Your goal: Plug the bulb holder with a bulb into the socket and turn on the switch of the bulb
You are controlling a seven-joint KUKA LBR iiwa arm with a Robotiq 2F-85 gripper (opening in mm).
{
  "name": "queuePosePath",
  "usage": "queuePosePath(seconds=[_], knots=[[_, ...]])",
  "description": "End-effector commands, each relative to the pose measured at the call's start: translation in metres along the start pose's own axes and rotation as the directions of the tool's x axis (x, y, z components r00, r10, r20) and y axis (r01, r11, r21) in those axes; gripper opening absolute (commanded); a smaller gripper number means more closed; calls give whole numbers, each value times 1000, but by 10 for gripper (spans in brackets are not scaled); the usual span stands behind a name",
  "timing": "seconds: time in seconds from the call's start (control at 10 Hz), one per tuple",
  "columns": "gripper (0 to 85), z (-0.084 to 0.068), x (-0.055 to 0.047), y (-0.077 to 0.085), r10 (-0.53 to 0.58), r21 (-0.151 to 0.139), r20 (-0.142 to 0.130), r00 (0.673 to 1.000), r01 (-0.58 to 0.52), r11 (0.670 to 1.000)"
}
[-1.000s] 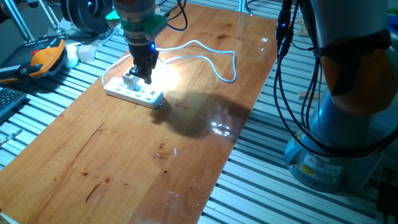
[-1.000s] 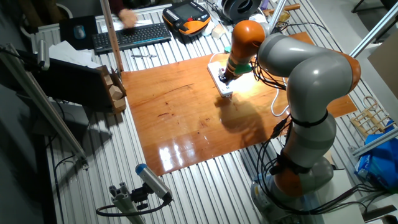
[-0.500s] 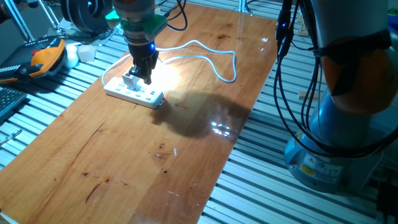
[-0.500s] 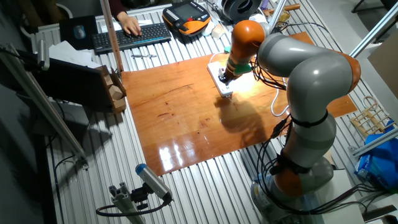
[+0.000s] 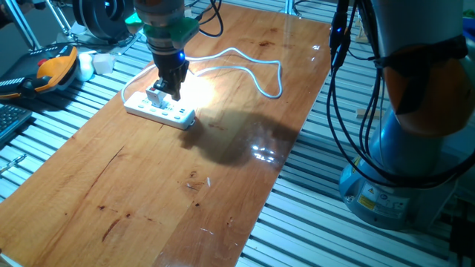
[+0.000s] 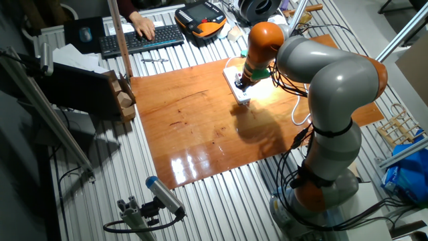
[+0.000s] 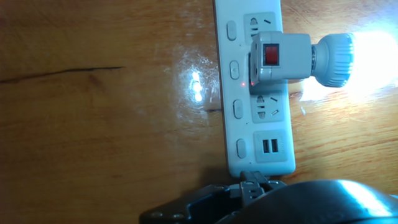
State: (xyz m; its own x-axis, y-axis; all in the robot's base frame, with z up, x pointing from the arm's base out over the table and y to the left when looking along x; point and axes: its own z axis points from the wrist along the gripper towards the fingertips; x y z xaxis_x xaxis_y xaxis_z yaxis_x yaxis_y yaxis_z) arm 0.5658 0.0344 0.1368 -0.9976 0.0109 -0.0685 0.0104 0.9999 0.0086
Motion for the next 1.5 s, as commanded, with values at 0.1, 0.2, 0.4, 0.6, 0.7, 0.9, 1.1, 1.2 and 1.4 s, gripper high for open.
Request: queuePosePath(seconds=[0.1, 0.2, 0.4, 0.6, 0.7, 0.9, 1.1, 1.2, 1.4], knots=[[0, 0, 0, 0, -2, -1, -1, 1000, 2, 1000], [0, 0, 0, 0, -2, -1, -1, 1000, 2, 1000], [0, 0, 0, 0, -3, -1, -1, 1000, 3, 1000], [0, 0, -1, -1, -5, -1, -2, 1000, 5, 1000], [0, 0, -2, -1, -3, -1, -2, 1000, 3, 1000], [0, 0, -2, -1, -3, 0, -2, 1000, 3, 1000], [0, -1, -3, -2, -5, 2, -2, 1000, 5, 1000], [0, -1, -3, -2, -5, 2, -2, 1000, 5, 1000], [0, -1, -3, -2, -5, 2, -2, 1000, 5, 1000]])
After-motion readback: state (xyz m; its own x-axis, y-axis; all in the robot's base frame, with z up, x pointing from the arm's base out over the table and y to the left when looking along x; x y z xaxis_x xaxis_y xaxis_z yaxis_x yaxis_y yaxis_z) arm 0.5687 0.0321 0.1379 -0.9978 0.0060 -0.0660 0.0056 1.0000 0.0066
